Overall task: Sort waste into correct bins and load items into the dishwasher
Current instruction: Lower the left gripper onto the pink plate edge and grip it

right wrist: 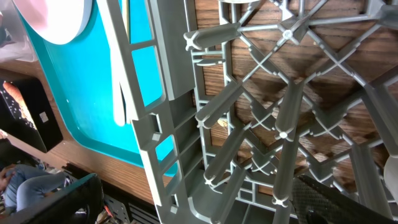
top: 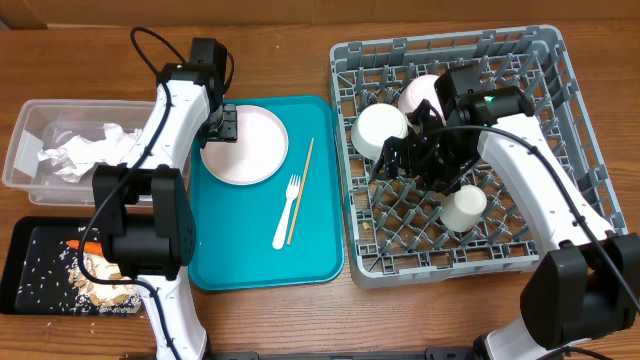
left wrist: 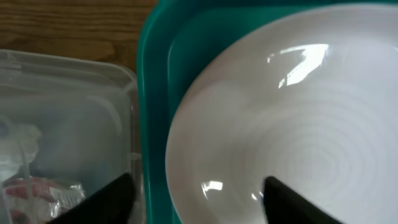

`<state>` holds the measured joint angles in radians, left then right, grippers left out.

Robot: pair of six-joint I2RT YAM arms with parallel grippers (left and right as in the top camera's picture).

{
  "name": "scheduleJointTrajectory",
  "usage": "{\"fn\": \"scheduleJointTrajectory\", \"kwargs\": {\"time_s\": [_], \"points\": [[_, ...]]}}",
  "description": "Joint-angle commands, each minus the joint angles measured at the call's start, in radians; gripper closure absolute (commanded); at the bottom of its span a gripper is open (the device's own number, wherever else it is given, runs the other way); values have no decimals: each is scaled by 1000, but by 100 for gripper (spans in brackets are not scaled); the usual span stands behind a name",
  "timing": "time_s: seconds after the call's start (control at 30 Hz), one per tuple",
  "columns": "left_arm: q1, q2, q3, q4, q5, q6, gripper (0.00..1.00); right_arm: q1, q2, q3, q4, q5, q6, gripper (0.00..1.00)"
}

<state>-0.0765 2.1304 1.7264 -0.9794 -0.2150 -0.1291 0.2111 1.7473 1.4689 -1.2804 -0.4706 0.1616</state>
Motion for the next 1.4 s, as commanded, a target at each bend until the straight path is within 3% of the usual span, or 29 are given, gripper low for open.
{"fn": "scheduleJointTrajectory", "kwargs": {"time_s": [0.0,0.63,0.93,1.37], "points": [[7,-5,-28,61,-27,-5,22,5,-18,17,11,-1,4,0],[13,10,-182,279,51,24,13,5,-18,17,24,-1,3,0],[13,10,-183,274,217,67,20,5,-18,17,31,-1,3,0],[13,10,-183,272,203,66,22,5,-18,17,38,-1,3,0]]}}
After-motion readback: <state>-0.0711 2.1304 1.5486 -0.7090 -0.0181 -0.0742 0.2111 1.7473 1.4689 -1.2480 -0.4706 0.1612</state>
